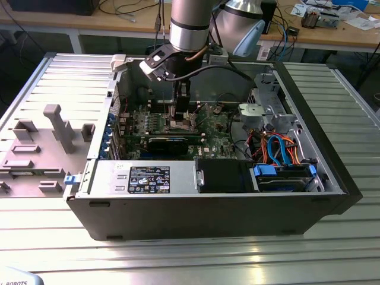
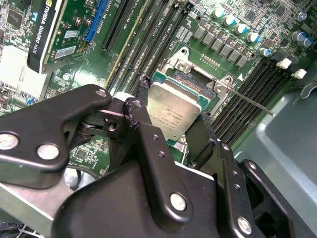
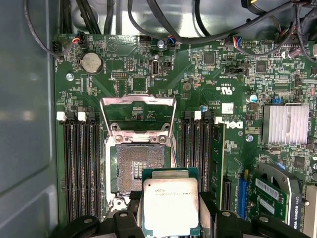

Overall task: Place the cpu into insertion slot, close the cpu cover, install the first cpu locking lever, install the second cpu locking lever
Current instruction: 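Place the cpu into insertion slot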

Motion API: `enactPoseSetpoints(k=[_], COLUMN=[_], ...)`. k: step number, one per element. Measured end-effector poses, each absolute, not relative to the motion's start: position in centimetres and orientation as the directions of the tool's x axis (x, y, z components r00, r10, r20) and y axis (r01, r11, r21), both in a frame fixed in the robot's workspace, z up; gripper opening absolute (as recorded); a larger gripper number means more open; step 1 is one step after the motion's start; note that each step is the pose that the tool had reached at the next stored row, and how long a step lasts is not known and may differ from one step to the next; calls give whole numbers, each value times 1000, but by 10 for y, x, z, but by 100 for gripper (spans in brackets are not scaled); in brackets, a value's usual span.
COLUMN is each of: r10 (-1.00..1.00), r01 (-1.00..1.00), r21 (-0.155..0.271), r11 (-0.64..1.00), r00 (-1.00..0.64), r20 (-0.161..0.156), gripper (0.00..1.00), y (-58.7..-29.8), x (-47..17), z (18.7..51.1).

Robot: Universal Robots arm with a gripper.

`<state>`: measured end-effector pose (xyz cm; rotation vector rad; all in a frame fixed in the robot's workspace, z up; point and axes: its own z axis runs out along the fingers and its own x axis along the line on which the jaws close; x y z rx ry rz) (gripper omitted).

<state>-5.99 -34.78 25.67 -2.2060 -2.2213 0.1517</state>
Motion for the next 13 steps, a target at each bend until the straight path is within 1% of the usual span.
enactPoseSetpoints(k=[13], r10=[998], r01=[997], r21=[-74], r11=[-7], r00=[2], r20=[-63], gripper=[55], y=[-348], x=[-60], z=[256])
